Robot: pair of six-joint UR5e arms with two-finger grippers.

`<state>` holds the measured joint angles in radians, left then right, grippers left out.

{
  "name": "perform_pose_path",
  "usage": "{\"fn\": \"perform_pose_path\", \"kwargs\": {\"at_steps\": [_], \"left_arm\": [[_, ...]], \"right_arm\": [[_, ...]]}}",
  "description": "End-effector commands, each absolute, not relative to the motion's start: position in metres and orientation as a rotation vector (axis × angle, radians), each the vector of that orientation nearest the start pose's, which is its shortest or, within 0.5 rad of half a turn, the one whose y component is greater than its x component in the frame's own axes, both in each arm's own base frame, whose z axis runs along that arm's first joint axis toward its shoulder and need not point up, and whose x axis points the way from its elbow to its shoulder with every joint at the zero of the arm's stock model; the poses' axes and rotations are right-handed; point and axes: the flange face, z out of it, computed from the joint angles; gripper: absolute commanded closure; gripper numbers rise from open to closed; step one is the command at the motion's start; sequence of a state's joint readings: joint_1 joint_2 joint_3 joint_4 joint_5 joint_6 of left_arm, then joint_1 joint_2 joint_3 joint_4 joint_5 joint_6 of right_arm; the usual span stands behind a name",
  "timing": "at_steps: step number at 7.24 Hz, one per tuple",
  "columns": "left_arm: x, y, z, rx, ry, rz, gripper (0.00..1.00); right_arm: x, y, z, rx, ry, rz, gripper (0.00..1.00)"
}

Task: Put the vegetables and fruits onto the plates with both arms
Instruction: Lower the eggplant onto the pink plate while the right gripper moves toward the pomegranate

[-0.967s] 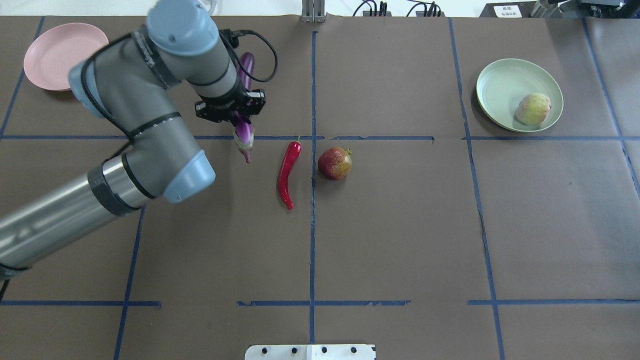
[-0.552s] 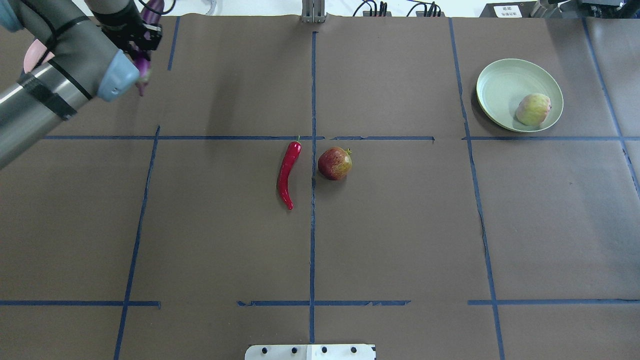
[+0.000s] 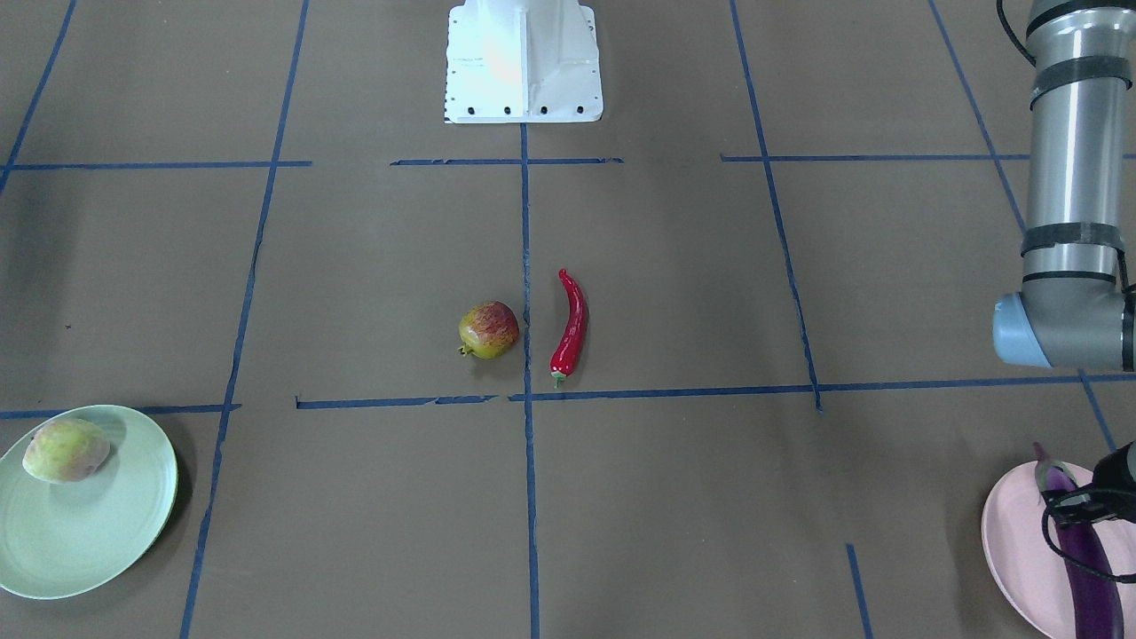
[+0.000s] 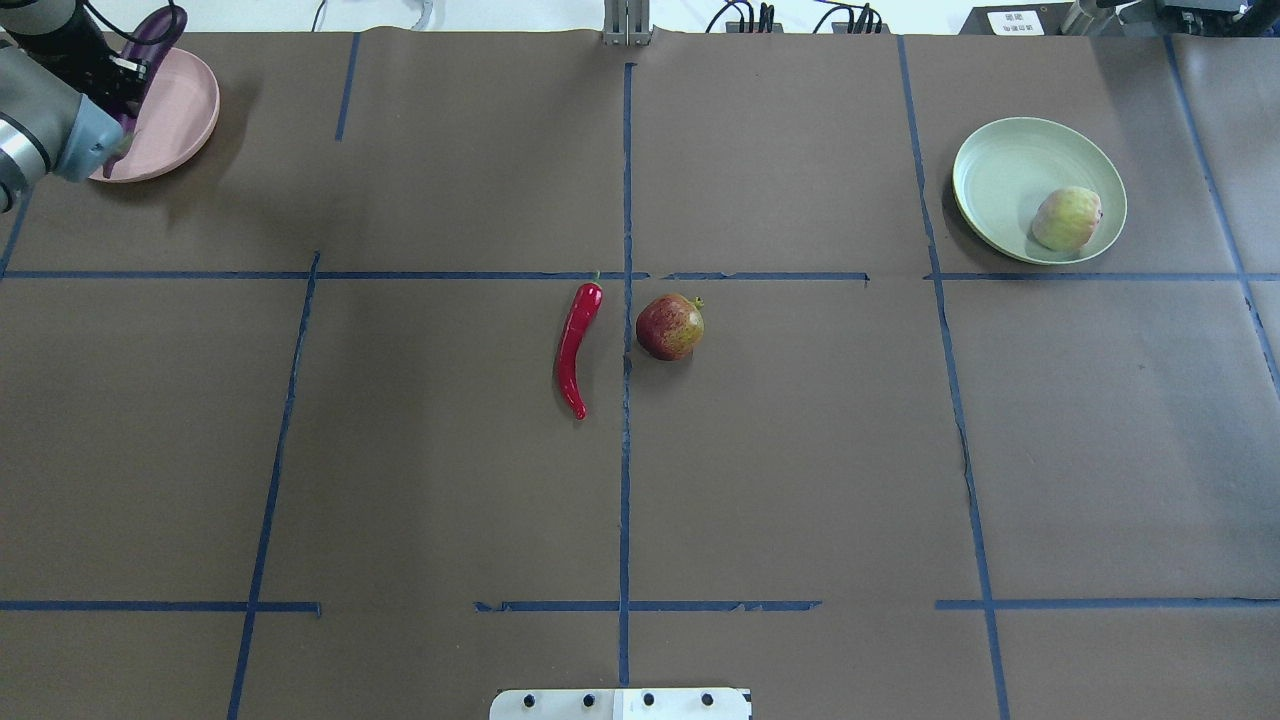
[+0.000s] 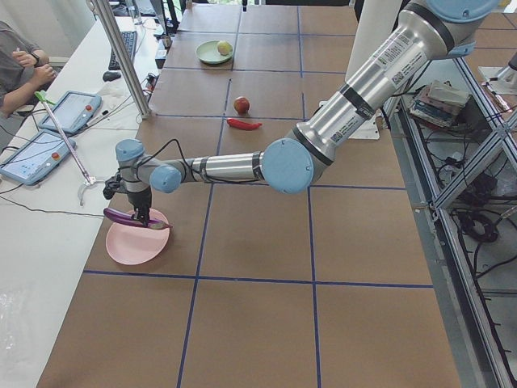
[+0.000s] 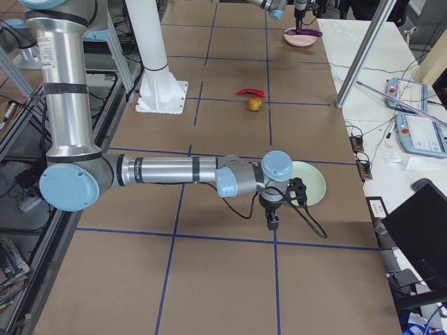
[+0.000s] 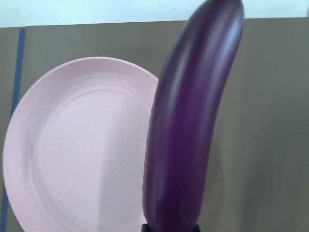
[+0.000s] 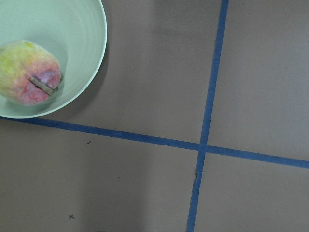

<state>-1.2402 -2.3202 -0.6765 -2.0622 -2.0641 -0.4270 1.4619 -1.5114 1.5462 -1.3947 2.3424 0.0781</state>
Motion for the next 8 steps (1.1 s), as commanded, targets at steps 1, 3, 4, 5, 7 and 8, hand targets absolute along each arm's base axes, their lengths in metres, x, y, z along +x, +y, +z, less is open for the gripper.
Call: {"fn": "perform_pose_path", "kwargs": {"at_steps": [1, 3, 4, 5, 7, 8], "left_arm": [[0.128, -0.788, 0.602, 0.200, 0.548, 0.165, 0.00], [0.111, -0.782, 0.604, 0.192, 0.648, 0.210, 0.00], [0.110, -0.778, 0.608, 0.185, 0.663, 0.210, 0.00], [0.110, -0.779, 0.604, 0.189, 0.665, 0.205, 0.00], [0.111, -0.780, 0.592, 0.208, 0.679, 0.206, 0.00], [0.112, -0.780, 0.586, 0.211, 0.694, 0.192, 0.00]], "right_arm": [[0.003, -0.534, 0.620, 0.129, -0.792, -0.117, 0.00], [-0.016, -0.534, 0.608, 0.132, -0.809, -0.148, 0.00], [-0.061, -0.548, 0.566, 0.151, -0.827, -0.194, 0.00], [-0.107, -0.551, 0.530, 0.130, -0.848, -0.172, 0.00], [-0.215, -0.570, 0.446, 0.086, -0.890, -0.138, 0.00], [-0.263, -0.573, 0.403, 0.075, -0.909, -0.114, 0.00]]}}
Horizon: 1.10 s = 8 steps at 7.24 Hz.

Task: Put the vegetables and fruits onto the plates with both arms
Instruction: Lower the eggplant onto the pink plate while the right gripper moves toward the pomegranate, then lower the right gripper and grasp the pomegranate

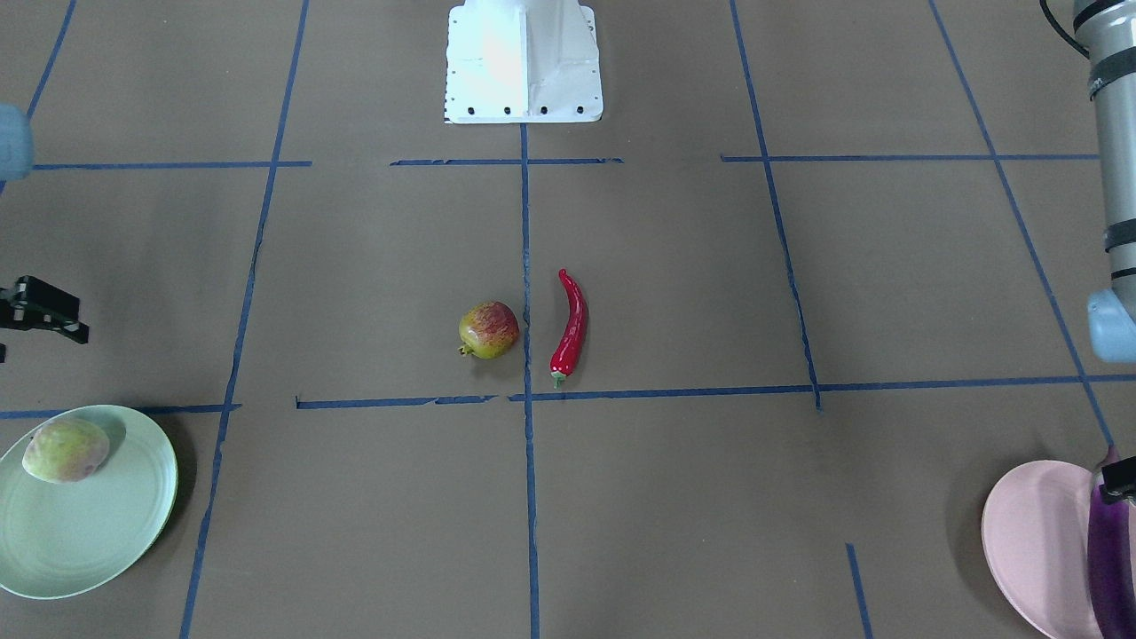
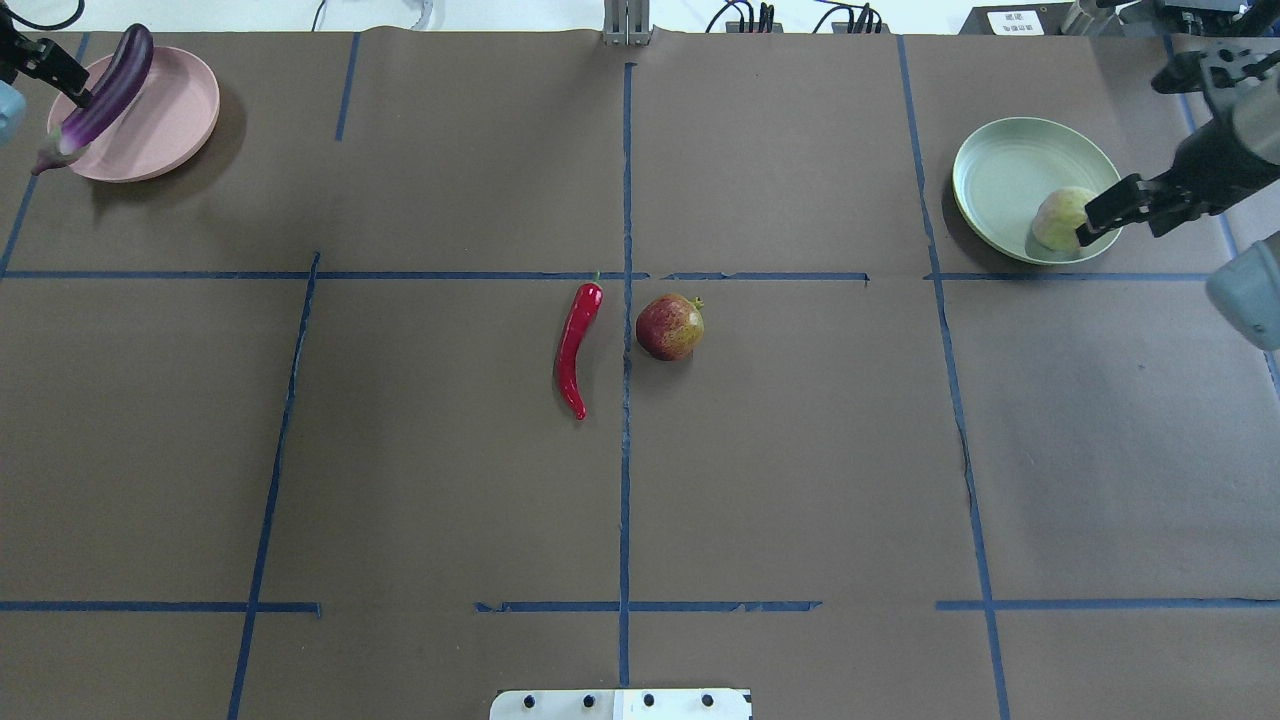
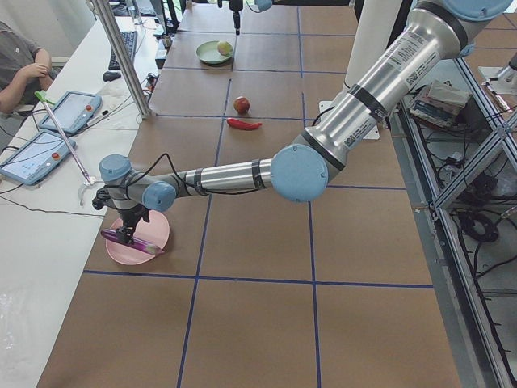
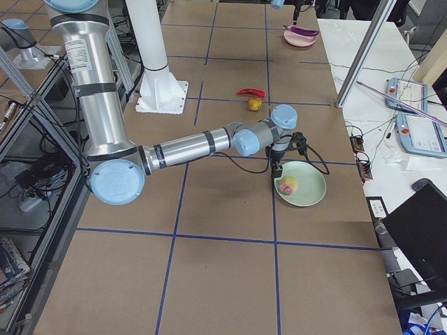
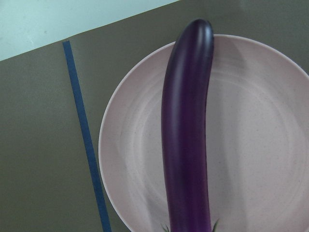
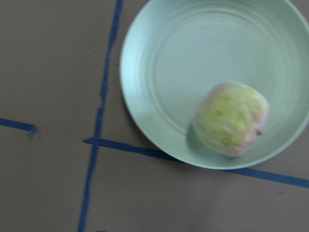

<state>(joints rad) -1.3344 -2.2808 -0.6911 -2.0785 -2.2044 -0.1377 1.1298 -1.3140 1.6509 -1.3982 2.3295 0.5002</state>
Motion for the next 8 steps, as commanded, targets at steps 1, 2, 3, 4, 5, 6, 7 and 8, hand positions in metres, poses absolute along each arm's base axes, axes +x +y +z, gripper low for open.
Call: {"fn": "perform_pose_path", "kwargs": {"at_steps": [1, 2, 3, 4, 5, 6, 7, 8], "left_arm": [[0.120, -0.777, 0.570, 0.217, 0.721, 0.152, 0.00], [0.129, -0.766, 0.560, 0.187, 0.790, 0.096, 0.00], [0.134, -0.761, 0.547, 0.152, 0.871, 0.056, 0.00], [0.136, -0.756, 0.527, 0.152, 0.902, 0.014, 0.00], [0.155, -0.745, 0.513, 0.147, 0.919, -0.002, 0.00], [0.166, -0.731, 0.512, 0.144, 0.926, -0.001, 0.00], [0.166, -0.730, 0.508, 0.149, 0.928, -0.001, 0.00], [0.166, -0.730, 0.508, 0.149, 0.929, -0.001, 0.00]], "right_arm": [[-0.317, -0.567, 0.362, 0.075, -0.910, -0.091, 0.00], [-0.368, -0.563, 0.329, 0.076, -0.892, -0.030, 0.00], [-0.409, -0.562, 0.302, 0.068, -0.891, -0.002, 0.00], [-0.445, -0.568, 0.278, 0.053, -0.889, 0.029, 0.00], [-0.480, -0.562, 0.260, 0.064, -0.867, 0.030, 0.00], [-0.505, -0.555, 0.239, 0.069, -0.839, 0.064, 0.00], [-0.522, -0.546, 0.217, 0.049, -0.821, 0.068, 0.00], [-0.540, -0.533, 0.198, 0.042, -0.791, 0.097, 0.00]]}}
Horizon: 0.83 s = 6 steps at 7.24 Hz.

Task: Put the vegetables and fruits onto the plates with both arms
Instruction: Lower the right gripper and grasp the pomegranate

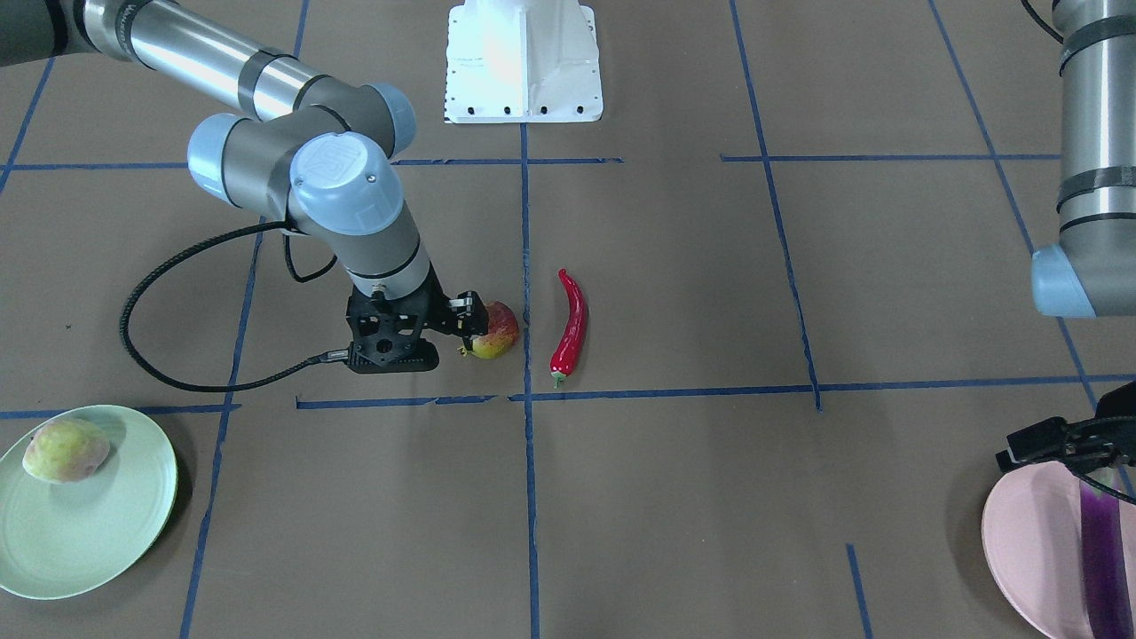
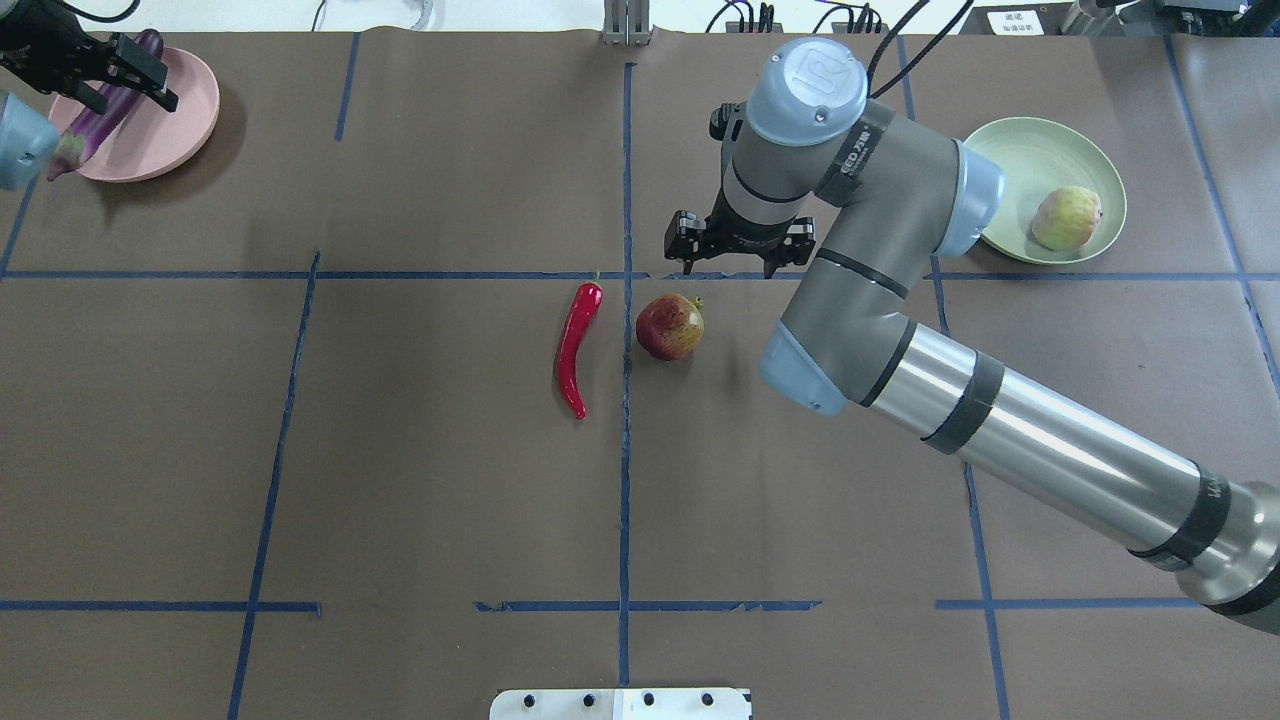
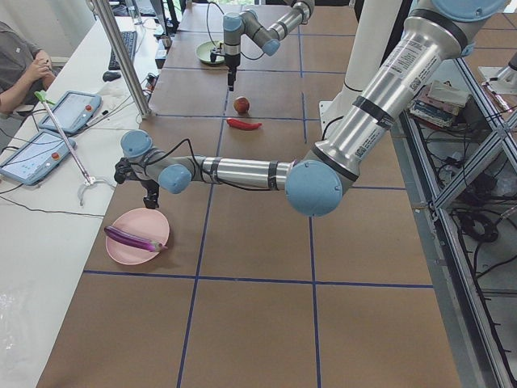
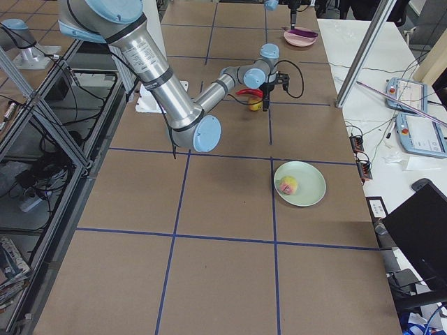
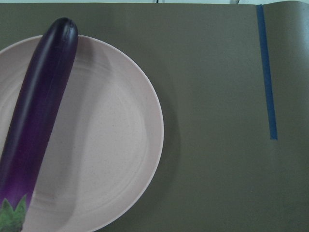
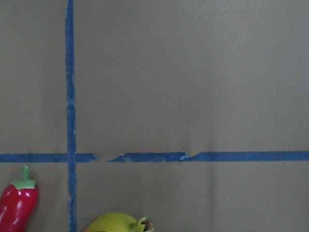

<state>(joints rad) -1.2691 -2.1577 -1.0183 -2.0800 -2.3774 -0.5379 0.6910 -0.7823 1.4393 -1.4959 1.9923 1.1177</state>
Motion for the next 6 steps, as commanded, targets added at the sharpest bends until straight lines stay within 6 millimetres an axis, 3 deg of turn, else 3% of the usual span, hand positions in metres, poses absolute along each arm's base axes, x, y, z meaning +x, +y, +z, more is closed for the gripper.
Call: {"fn": "perform_pose_path", "kwargs": {"at_steps": [1, 4, 6], "left_arm": [[0.166, -0.730, 0.508, 0.150, 0.929, 0.000, 0.00], [0.166, -0.727, 0.511, 0.149, 0.927, 0.000, 0.00], [0.166, -0.726, 0.513, 0.148, 0.927, 0.000, 0.00]], "right_arm": [[-0.560, -0.521, 0.202, 0.046, -0.766, 0.105, 0.00], [-0.593, -0.501, 0.225, 0.066, -0.696, 0.084, 0.00], [-0.605, -0.508, 0.211, 0.064, -0.695, 0.086, 0.00]]}}
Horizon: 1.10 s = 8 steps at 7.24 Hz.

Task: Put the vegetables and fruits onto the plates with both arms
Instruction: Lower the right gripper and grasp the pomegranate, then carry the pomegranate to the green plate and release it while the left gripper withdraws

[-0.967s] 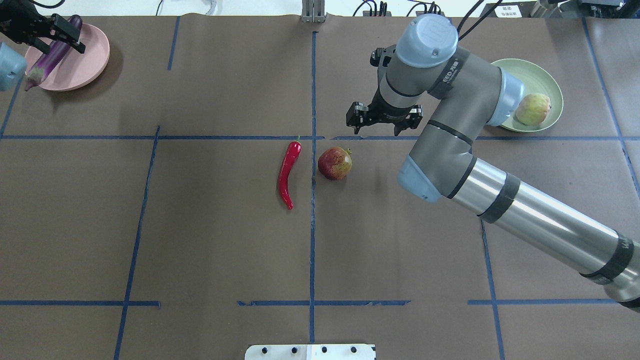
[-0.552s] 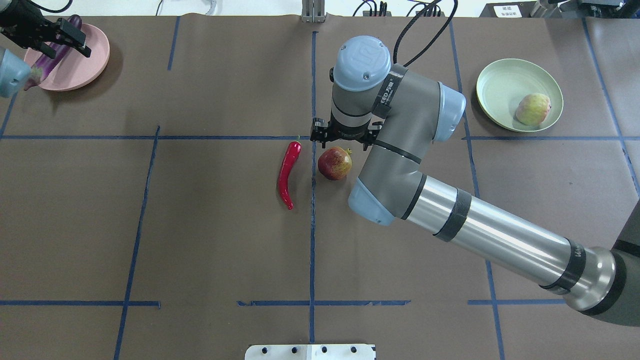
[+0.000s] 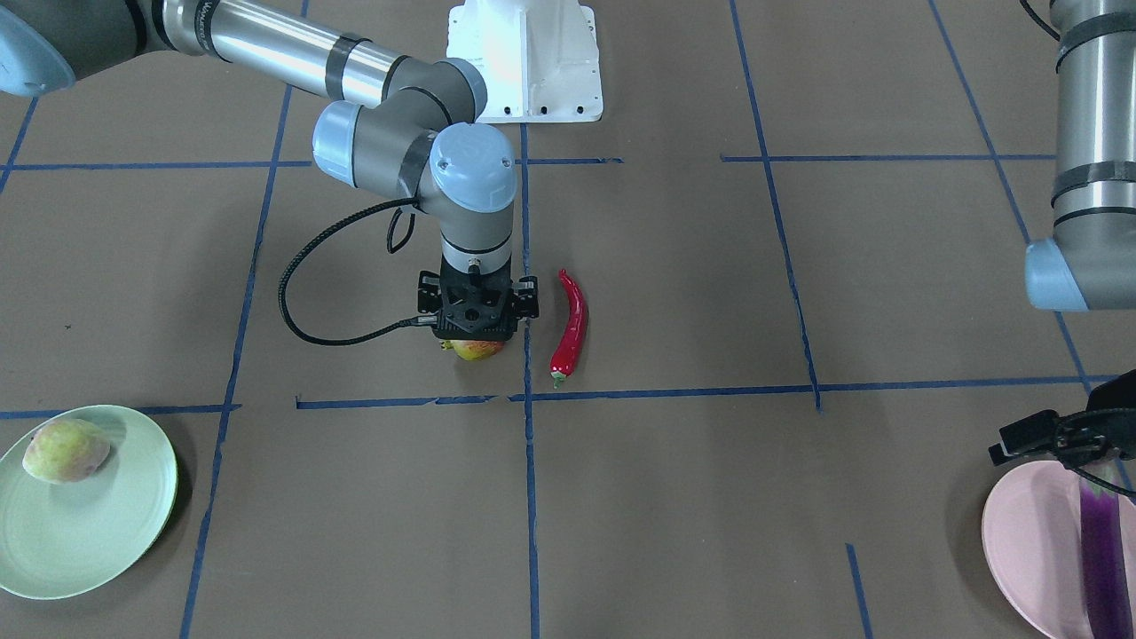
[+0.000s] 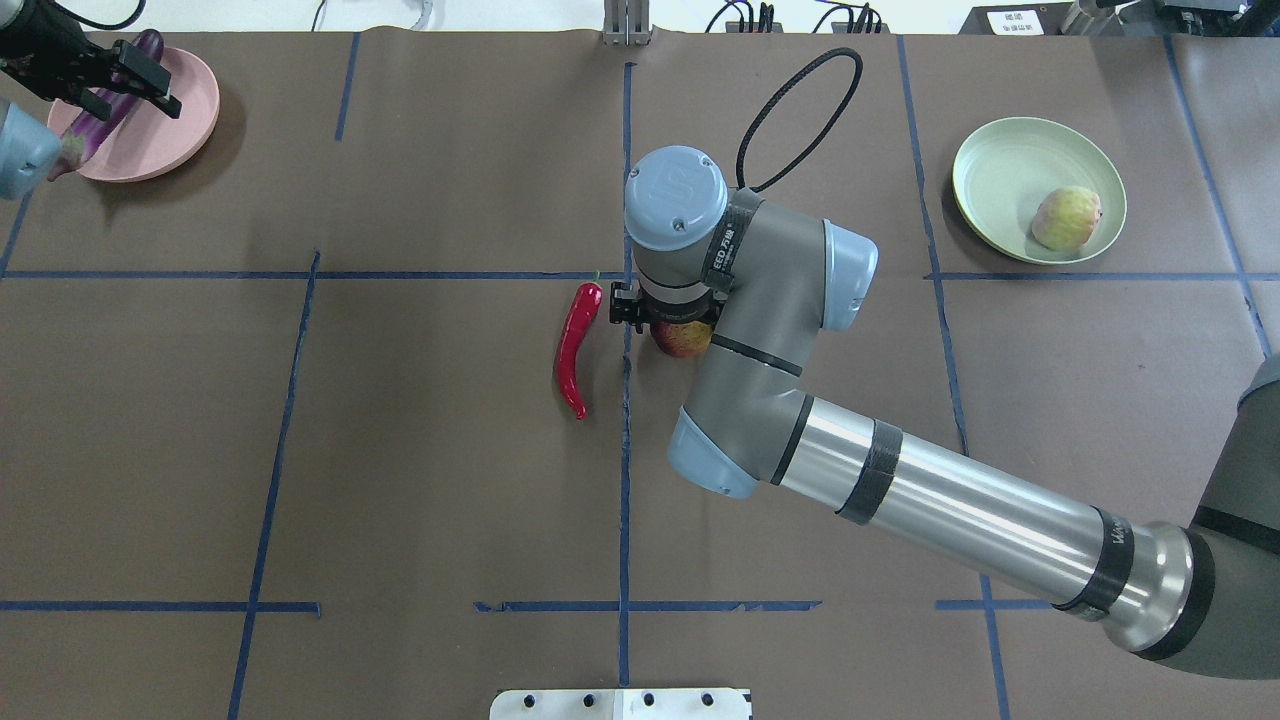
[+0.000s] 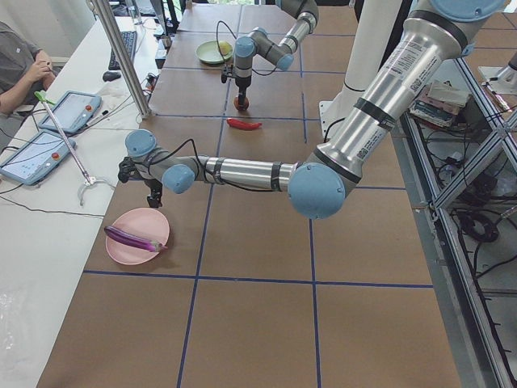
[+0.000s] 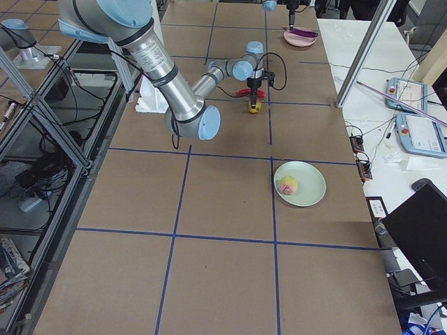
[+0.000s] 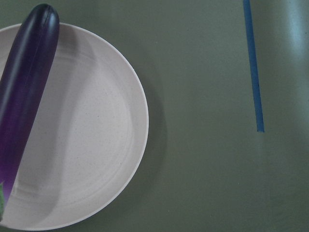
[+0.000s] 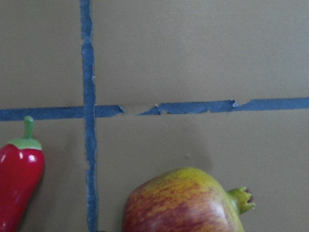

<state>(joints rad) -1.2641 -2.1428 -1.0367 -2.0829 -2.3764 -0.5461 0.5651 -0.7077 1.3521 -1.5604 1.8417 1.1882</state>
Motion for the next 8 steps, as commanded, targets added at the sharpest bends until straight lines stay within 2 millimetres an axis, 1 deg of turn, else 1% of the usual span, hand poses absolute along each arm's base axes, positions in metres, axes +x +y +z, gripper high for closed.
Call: {"fn": "perform_pose_path", "kwargs": {"at_steps": [1, 2, 3, 4, 5, 6, 7, 8], "left_arm": [[0.166, -0.727, 0.513, 0.148, 0.926, -0.001, 0.00], [0.168, -0.726, 0.513, 0.147, 0.926, 0.002, 0.00], [0.168, -0.724, 0.517, 0.141, 0.925, 0.003, 0.00], [0.172, -0.723, 0.517, 0.141, 0.927, 0.007, 0.00], [0.173, -0.723, 0.517, 0.139, 0.928, 0.009, 0.00], [0.174, -0.722, 0.517, 0.138, 0.928, 0.010, 0.00], [0.175, -0.722, 0.516, 0.140, 0.930, 0.013, 0.00], [0.178, -0.721, 0.514, 0.138, 0.931, 0.017, 0.00]], "right_arm": [[-0.606, -0.507, 0.214, 0.062, -0.691, 0.084, 0.00], [-0.606, -0.506, 0.219, 0.057, -0.685, 0.082, 0.13], [-0.603, -0.507, 0.211, 0.052, -0.686, 0.086, 0.91], [-0.586, -0.515, 0.198, 0.063, -0.692, 0.103, 0.98], [-0.550, -0.534, 0.179, 0.090, -0.714, 0.132, 1.00], [-0.518, -0.563, 0.182, 0.081, -0.725, 0.158, 1.00], [-0.475, -0.597, 0.195, 0.094, -0.728, 0.127, 0.99], [-0.425, -0.629, 0.223, 0.100, -0.735, 0.071, 0.99]]}}
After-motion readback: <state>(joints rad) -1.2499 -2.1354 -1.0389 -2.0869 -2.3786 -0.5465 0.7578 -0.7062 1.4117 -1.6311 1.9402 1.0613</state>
